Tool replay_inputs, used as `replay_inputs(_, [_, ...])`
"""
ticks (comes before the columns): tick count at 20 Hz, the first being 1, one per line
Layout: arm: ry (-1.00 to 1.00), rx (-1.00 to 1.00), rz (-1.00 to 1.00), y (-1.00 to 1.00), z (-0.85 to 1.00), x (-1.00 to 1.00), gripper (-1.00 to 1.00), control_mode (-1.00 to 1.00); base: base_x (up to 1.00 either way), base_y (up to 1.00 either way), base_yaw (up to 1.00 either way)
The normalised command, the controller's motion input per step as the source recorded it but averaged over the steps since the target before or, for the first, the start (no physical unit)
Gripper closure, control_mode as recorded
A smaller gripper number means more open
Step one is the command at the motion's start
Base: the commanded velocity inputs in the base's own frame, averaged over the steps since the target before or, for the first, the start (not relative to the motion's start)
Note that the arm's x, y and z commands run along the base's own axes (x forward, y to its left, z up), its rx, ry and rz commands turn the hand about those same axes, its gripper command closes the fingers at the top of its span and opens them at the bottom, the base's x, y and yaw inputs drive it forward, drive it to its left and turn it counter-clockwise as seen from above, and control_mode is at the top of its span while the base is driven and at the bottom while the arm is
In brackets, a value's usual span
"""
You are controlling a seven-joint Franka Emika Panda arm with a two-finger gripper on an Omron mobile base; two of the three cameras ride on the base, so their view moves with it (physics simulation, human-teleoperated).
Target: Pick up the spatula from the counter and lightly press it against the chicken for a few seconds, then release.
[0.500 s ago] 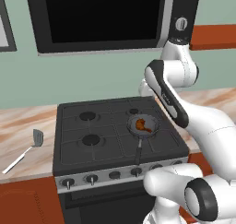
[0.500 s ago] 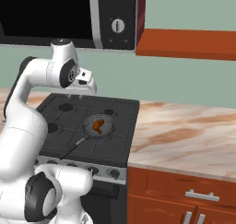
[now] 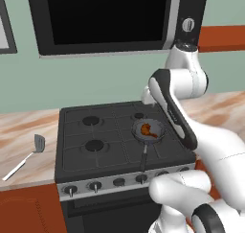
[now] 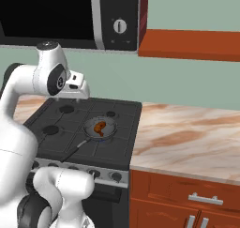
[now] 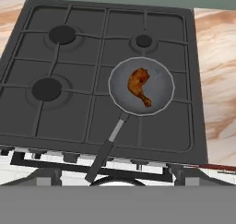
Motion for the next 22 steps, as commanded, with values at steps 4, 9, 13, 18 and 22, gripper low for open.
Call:
replay_inputs(4, [-0.11, 0.0, 0.0, 0.43, 0.0, -0.4, -1.0, -1.0, 0.0, 0.0, 0.0])
replay_inputs(9, [-0.07, 0.0, -0.01, 0.52, 0.01, -0.35, -1.0, -1.0, 0.0, 0.0, 0.0])
replay_inputs(13, [-0.04, 0.0, -0.03, 0.46, 0.08, -0.39, -1.0, -1.0, 0.0, 0.0, 0.0])
replay_inputs(18, [-0.06, 0.0, -0.01, 0.48, 0.03, -0.36, -1.0, -1.0, 0.0, 0.0, 0.0])
replay_inputs(22, [-0.07, 0.0, 0.0, 0.56, 0.06, -0.32, -1.0, -1.0, 0.0, 0.0, 0.0])
